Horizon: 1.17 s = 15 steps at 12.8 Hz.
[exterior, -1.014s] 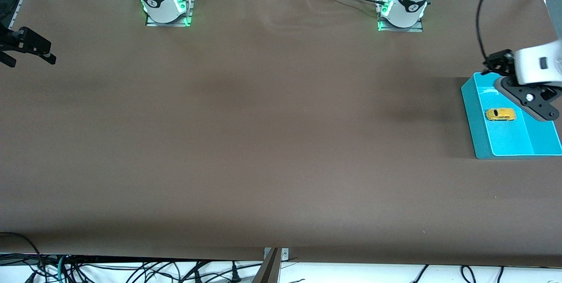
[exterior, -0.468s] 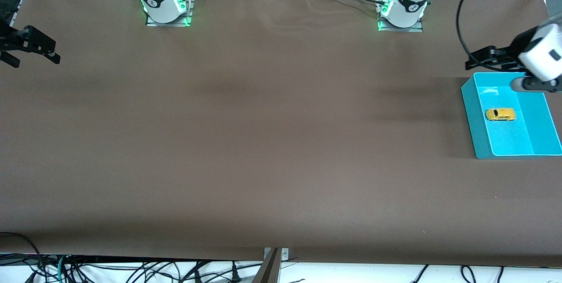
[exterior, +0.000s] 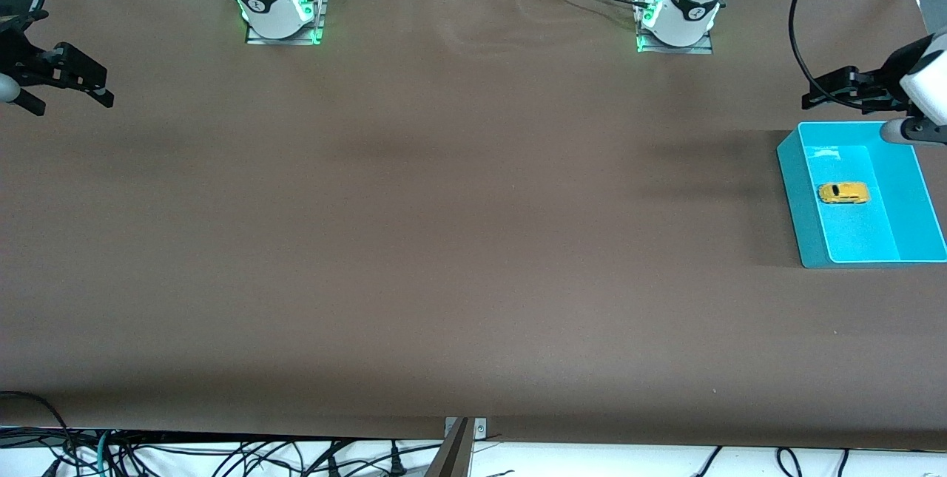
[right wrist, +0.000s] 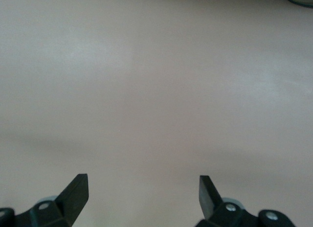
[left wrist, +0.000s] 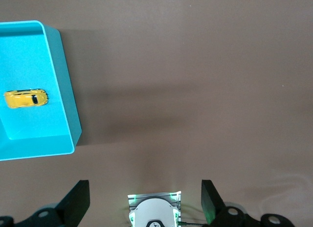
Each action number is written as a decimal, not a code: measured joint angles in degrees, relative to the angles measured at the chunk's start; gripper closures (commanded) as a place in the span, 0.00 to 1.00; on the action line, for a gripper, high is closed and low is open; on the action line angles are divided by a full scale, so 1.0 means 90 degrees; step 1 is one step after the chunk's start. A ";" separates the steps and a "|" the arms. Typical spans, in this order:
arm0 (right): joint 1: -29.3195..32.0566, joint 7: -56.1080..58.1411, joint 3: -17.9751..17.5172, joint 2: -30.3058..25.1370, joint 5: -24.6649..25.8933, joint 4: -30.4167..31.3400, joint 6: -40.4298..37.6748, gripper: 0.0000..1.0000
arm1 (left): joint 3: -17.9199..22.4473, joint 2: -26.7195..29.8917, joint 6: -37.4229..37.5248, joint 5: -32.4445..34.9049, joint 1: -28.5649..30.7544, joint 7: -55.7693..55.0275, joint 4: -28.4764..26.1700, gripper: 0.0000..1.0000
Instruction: Wind and store yellow beetle car
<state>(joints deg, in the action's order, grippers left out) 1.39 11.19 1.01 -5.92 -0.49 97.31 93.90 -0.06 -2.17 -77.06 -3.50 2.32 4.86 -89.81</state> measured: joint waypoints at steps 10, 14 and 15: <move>-0.0004 0.0001 -0.0045 -0.0042 -0.0140 -0.0168 -0.0124 0.00 | -0.0184 -0.0114 0.0007 0.0000 -0.0066 0.0004 -0.0080 0.00; -0.0004 0.0001 -0.0049 -0.0041 -0.0173 -0.0221 -0.0139 0.00 | -0.0183 -0.0118 0.0006 0.0000 -0.0066 0.0004 -0.0048 0.00; -0.0003 0.0001 -0.0049 -0.0036 -0.0173 -0.0221 -0.0140 0.00 | -0.0183 -0.0119 0.0006 0.0000 -0.0066 0.0004 -0.0042 0.00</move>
<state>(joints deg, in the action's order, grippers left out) 1.36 11.20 0.57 -6.25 -2.05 95.32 92.63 -1.71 -3.24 -77.00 -3.50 1.73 4.90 -90.19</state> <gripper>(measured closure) 0.000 0.000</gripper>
